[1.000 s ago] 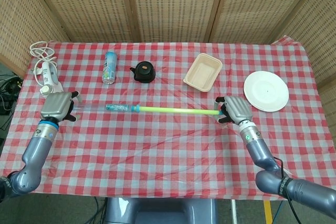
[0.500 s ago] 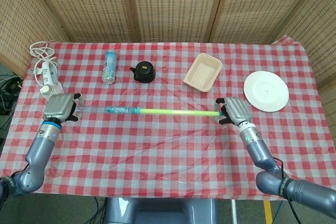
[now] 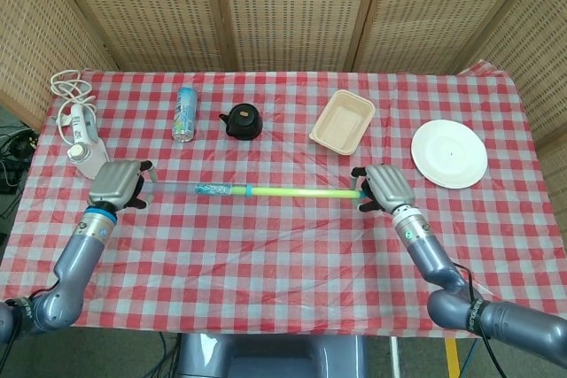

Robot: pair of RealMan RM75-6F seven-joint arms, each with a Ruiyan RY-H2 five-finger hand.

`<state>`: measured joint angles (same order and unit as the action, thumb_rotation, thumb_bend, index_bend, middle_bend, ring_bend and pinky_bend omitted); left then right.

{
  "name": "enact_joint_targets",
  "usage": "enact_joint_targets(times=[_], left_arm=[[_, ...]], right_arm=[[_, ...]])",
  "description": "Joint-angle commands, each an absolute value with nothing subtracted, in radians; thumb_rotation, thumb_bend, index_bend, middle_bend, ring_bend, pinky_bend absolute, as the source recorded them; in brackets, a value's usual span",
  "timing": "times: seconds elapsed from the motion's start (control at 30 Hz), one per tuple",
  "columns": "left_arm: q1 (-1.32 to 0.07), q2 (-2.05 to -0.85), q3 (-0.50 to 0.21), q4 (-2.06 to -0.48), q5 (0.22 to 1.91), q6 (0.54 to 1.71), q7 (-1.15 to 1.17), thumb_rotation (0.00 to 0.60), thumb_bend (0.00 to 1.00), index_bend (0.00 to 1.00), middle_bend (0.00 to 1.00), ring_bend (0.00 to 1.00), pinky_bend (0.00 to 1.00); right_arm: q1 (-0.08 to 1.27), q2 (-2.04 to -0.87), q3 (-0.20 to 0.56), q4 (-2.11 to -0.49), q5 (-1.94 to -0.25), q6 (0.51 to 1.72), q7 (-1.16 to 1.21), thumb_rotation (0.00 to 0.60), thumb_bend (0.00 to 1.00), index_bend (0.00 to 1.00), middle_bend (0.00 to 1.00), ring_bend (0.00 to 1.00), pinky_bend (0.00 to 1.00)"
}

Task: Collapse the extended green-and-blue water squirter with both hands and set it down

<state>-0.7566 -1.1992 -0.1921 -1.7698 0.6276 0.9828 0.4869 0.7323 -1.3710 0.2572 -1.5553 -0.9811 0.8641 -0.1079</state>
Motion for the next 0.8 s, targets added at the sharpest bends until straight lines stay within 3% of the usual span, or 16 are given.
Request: enact_joint_targets(times=[0.03,0.8], left_arm=[[-0.763,-1.207,-0.191,-1.774,0.622,0.987,0.49,0.6,0.38,0.52,0.8,0.72,0.59],[-0.861,-1.329,-0.214,-1.753,0.547,1.01,0.518,0.6,0.38,0.53,0.8,0.72,0.59]], right_arm=[[0.735,-1.372,0.257,-1.555,-0.986,0.86,-0.103,0.6,0.5,0.82,1.0,0.96,0.41],[0.761,-1.372,0.247,-1.537,-1.088,0.786,0.026,0.6,0.49,0.82,1.0,0.96,0.41]])
